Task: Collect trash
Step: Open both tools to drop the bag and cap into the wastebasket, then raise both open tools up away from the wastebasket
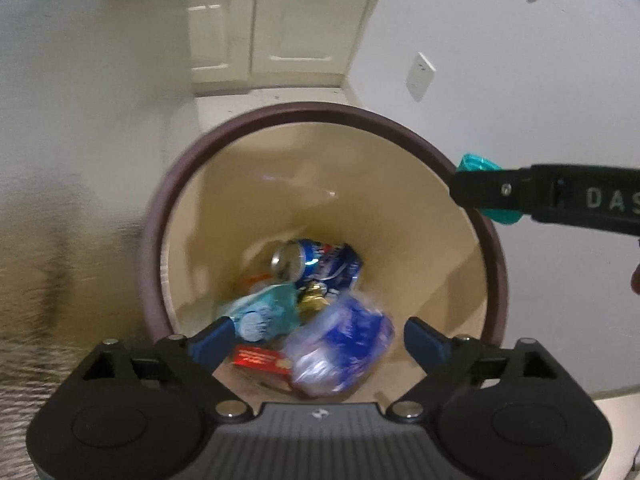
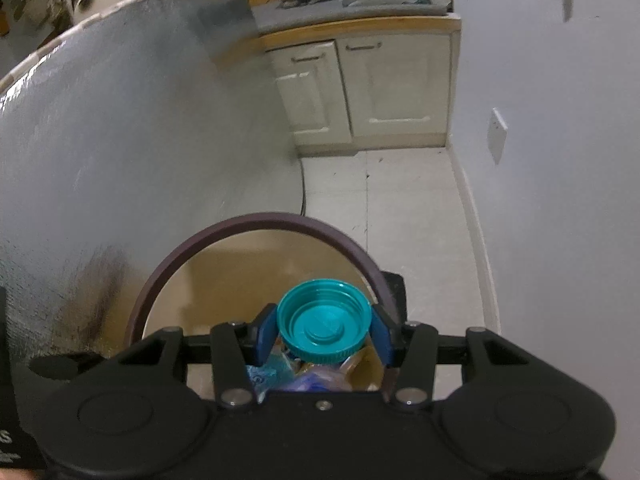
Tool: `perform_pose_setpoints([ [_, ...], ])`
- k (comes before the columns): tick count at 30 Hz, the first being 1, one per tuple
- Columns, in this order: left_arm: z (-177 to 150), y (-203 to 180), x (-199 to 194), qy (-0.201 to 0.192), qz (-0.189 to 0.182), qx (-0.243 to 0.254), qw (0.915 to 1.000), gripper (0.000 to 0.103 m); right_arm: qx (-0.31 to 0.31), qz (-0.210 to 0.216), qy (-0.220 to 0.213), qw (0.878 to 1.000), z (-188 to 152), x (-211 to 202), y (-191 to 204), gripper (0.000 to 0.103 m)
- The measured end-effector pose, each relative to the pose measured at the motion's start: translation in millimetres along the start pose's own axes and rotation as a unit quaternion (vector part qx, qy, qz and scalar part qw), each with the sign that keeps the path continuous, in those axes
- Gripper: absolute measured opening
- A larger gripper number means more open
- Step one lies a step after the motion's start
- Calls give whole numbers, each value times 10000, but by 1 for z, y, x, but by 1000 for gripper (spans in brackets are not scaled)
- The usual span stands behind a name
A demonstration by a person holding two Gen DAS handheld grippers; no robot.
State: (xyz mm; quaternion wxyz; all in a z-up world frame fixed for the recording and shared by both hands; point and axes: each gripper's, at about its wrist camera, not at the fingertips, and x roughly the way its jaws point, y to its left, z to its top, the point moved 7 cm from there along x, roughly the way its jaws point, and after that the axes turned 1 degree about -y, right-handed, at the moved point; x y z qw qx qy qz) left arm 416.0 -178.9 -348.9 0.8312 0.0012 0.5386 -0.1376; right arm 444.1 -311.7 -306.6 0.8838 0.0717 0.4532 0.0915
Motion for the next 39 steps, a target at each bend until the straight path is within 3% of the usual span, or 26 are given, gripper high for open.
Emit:
perform_pose_setpoints([
  [3,-1,-1,-10,-68,136,131,9998,101,-22,77,156,9998,-2,6,5,50],
  [10,-5,0,-19,-38,259,186,9995,103,-168,262,698,9971,-11,21,22,51],
  [12,-4,4,-17,-30,296,151,9994,103,-197,271,860,9957,-14,23,25,54],
  [14,-4,6,-18,-16,308,127,9994,103,-187,286,1008,9943,-17,24,26,63],
  [16,-5,7,-18,11,347,122,9993,103,-189,241,1096,9935,-19,23,26,64],
  [26,-16,15,-33,53,414,1,9991,103,-257,105,1089,9937,-26,6,20,65],
  [39,-24,11,-66,-90,375,-39,9992,103,-280,35,770,9966,-31,-35,18,67],
])
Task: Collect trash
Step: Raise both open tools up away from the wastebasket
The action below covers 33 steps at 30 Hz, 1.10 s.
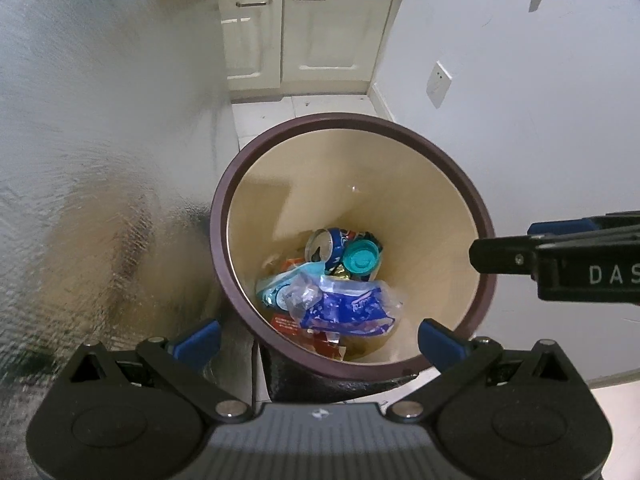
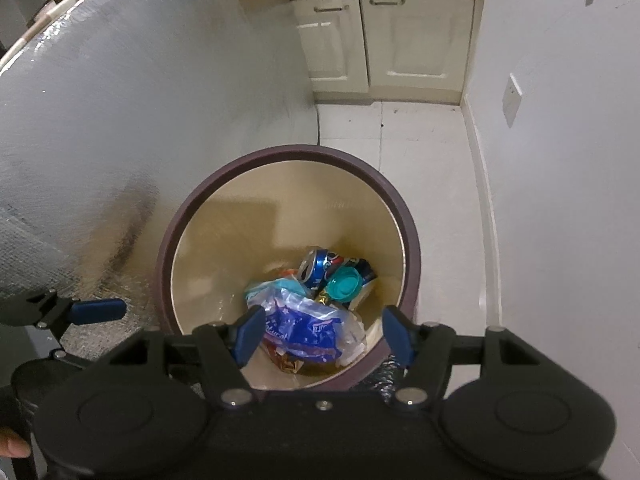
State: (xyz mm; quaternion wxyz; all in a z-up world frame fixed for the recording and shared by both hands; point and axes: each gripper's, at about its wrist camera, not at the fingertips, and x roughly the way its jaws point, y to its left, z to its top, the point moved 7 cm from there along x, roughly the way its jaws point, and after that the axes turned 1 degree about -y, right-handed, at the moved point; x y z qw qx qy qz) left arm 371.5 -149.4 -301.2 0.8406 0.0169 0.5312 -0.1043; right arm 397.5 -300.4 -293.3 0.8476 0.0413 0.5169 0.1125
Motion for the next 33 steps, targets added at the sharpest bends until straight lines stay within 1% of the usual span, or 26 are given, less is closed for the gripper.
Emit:
perform_pose_setpoints([
  [3,-4,-2,-11,-60,-31,12,10000,103,6,-64,-95,9999,-5,-12,0,71],
  [5,-6,-3,-18,-99,-49,6,9999,103,7,-117,-174,9998,-7,-21,1,76],
  [9,-8,-6,-33,-191,-46,-13,9998,103,-18,-178,-296,9994,-14,-36,5,81],
  [13,-12,-6,-47,-251,36,-42,9997,103,12,-293,-395,9988,-20,-51,7,85],
  [17,-16,-4,-61,-307,208,-57,9993,103,34,-358,-551,9978,-23,-69,8,90],
  [23,-21,-4,-87,-404,288,-40,9988,103,36,-497,-645,9967,-30,-88,9,94],
  [27,-22,-6,-109,-549,345,29,9979,103,15,-561,-670,9962,-34,-101,12,96],
  [33,-26,-10,-143,-830,205,54,9963,103,-24,-670,-879,9939,-42,-128,16,97],
])
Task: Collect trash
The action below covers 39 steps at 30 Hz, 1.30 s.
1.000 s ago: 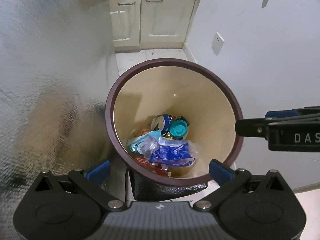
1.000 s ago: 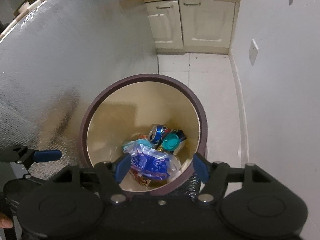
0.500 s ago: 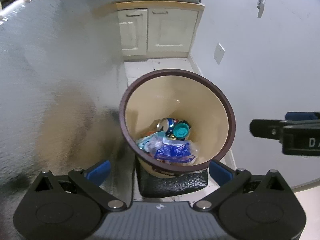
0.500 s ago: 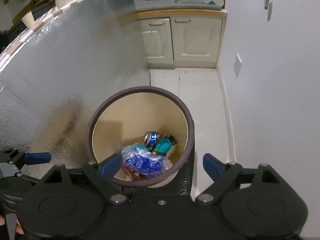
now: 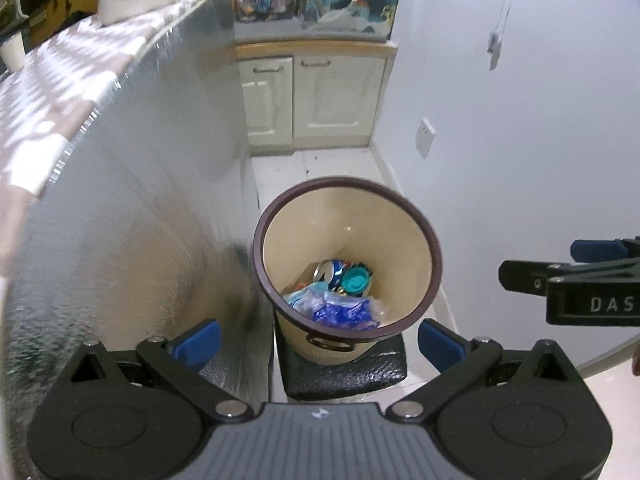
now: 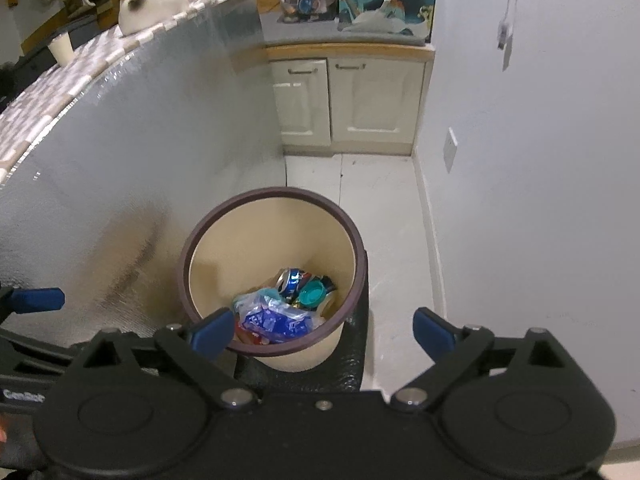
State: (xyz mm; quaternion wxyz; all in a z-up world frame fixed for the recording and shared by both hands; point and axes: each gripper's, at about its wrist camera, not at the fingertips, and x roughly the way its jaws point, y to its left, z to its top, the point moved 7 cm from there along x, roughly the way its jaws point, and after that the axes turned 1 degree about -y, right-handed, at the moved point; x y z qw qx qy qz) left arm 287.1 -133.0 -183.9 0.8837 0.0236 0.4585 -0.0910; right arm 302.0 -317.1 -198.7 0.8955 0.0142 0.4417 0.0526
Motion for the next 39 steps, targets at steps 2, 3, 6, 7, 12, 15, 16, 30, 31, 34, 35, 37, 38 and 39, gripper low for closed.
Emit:
perform_pose_setpoints([
  [2,0,0,-11,-113,29,43,9999,103,-18,-7,-97,10000,-2,-11,2,97],
  [3,0,1,-18,-176,66,47,9998,103,-29,-4,-144,9999,-2,-16,2,97],
  [6,0,7,-35,-359,136,-21,9993,103,-23,19,-277,9996,-4,-33,5,97],
  [7,0,8,-41,-416,143,-42,9990,103,-29,37,-328,9995,-5,-38,6,97],
  [12,-2,15,-73,-679,133,-136,9975,103,-41,89,-587,9982,-10,-68,15,97],
  [15,-6,19,-92,-805,104,-142,9966,103,-1,139,-708,9974,-15,-85,21,97],
  [16,-8,20,-97,-848,89,-144,9963,103,-1,152,-760,9970,-16,-90,23,97],
  [30,-41,50,-151,-1219,156,-266,9921,103,18,-34,-1262,9920,-44,-150,44,98],
  [31,-44,52,-153,-1230,149,-278,9919,103,27,-61,-1285,9917,-47,-153,45,98],
  [34,-52,55,-160,-1302,124,-263,9911,103,16,-74,-1324,9912,-57,-159,51,98],
  [35,-55,56,-162,-1331,147,-247,9907,103,18,-79,-1346,9909,-60,-162,53,98],
  [37,-60,57,-165,-1374,192,-189,9901,103,46,-91,-1373,9905,-66,-164,56,98],
  [38,-63,57,-167,-1388,198,-159,9900,103,69,-111,-1390,9902,-69,-166,58,98],
  [39,-65,57,-168,-1393,203,-128,9900,103,79,-132,-1402,9900,-72,-167,59,98],
])
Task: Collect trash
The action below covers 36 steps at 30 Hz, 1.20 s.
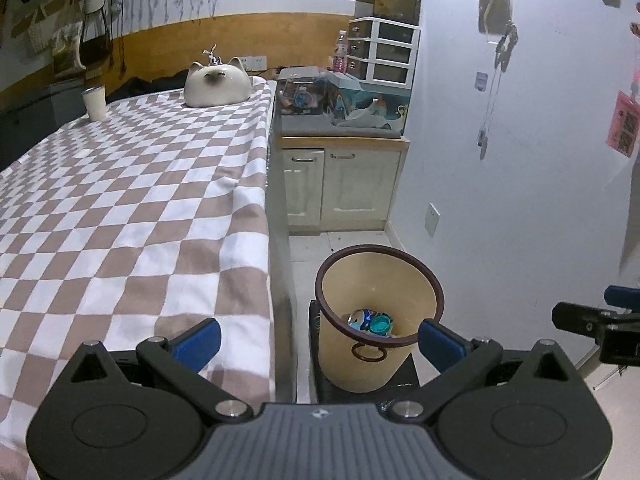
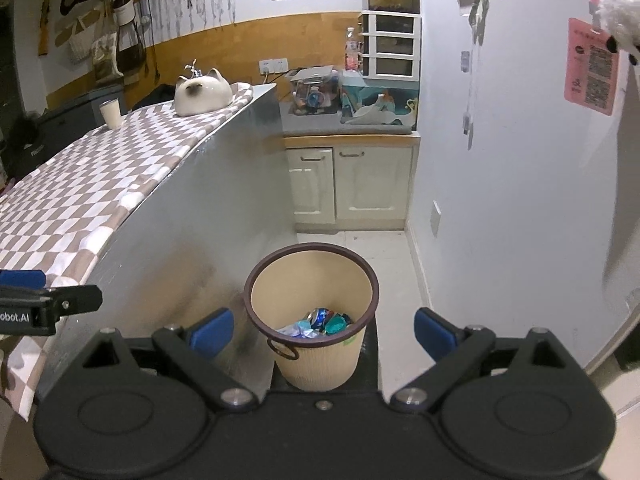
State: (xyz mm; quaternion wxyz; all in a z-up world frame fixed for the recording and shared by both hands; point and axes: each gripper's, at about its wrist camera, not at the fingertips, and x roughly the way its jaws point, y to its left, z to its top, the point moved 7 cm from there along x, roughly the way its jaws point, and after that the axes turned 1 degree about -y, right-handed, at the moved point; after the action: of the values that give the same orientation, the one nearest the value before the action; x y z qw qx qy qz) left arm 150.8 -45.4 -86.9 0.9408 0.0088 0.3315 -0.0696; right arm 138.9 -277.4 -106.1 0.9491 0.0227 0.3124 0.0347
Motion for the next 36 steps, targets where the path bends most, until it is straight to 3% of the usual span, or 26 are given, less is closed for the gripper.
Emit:
perform_pose_setpoints([
  [12,-19,6,-19,-136,27,51,9999,103,31,-181,-224,9996,-16,-21,7,98],
  [36,-26,5,-22,-121,22,60,9999,103,39,-161,-172,9997,-23,-20,10,98],
])
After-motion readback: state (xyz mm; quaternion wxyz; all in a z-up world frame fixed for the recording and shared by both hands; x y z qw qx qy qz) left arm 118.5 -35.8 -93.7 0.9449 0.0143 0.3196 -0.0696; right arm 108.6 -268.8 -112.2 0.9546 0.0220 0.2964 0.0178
